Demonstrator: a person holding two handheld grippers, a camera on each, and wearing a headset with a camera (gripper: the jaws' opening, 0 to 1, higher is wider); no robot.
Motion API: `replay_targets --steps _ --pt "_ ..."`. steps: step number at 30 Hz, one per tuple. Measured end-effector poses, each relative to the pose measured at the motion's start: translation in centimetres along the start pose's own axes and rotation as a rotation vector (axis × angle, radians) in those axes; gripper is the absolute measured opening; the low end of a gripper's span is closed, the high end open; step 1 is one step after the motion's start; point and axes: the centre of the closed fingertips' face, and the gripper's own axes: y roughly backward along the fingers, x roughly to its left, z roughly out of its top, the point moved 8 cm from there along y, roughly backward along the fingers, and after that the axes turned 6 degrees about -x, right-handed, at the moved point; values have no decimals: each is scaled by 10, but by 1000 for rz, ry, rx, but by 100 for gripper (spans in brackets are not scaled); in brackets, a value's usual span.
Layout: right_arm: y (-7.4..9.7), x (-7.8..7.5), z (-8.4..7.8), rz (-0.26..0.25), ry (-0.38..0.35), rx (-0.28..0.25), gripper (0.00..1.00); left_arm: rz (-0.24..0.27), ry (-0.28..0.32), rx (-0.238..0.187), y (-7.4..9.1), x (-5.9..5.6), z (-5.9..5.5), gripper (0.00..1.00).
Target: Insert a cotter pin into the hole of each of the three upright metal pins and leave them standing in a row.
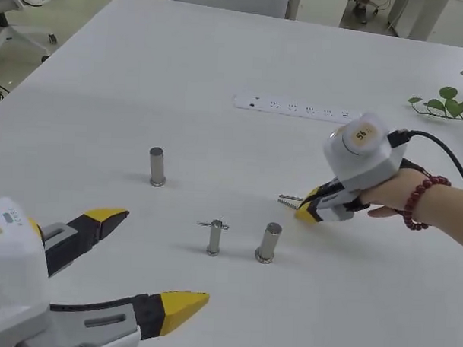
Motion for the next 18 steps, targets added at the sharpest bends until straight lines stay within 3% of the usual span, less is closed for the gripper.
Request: replay_targets --steps 4,18 --pt "-1 -3 1 -13 9 21 6 1 1 -1 0 0 0 83" --pt "1 1 2 -47 95 37 3 7 -9 -3 2 0 4 82"
